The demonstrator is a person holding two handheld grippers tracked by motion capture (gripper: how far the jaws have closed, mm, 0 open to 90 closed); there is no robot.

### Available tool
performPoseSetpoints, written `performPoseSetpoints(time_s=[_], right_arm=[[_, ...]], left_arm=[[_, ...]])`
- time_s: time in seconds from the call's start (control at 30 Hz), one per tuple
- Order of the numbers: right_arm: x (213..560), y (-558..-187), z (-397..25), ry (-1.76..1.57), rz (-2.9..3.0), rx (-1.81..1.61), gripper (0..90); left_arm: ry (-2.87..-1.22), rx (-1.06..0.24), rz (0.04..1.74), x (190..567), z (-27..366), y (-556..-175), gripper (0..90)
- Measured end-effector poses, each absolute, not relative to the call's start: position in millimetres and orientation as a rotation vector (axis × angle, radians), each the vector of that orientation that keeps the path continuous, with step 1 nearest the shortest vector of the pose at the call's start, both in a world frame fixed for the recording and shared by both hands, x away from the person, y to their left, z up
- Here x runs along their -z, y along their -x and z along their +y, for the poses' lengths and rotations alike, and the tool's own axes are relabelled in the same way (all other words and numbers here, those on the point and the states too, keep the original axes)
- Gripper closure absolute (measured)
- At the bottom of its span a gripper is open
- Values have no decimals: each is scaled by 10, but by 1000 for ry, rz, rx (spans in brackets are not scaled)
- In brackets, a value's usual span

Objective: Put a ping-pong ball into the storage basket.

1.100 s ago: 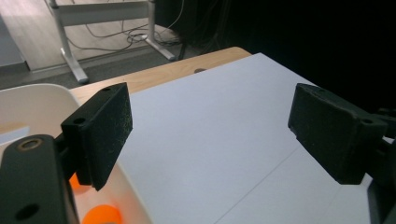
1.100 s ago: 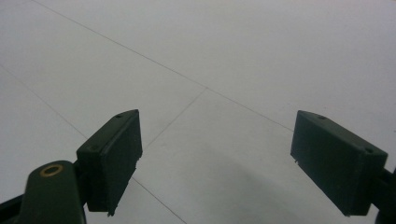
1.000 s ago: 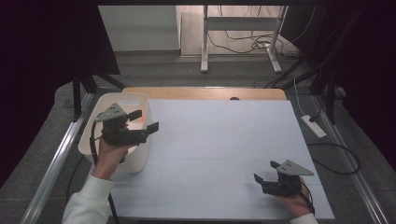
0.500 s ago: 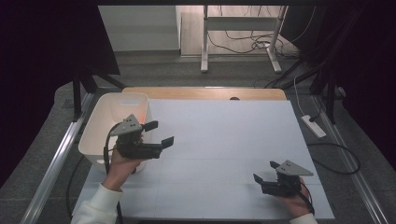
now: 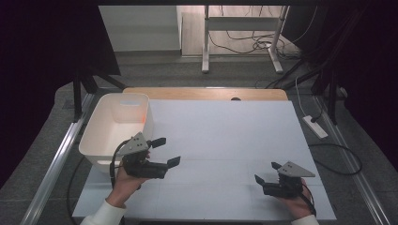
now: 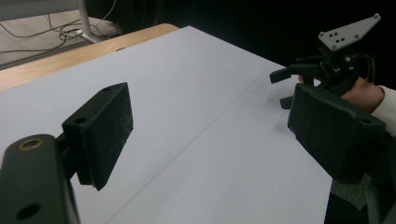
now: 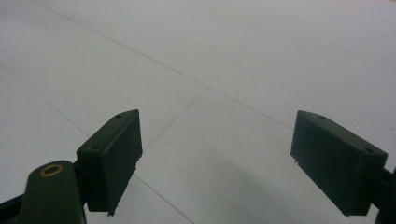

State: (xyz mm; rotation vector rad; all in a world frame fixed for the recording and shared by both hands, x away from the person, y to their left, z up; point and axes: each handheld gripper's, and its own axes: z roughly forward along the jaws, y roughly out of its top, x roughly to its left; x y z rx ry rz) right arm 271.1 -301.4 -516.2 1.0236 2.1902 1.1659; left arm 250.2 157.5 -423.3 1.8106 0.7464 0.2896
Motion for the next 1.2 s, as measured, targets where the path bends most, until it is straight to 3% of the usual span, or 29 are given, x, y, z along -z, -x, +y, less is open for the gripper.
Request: performPoseSetpoints(time_s=[1.2], right_arm=[[5135,-2680,-3002,-1029,2186,-1237,166]], left_arm=[[-1967,-376,834,5019,1549,-2356,160]])
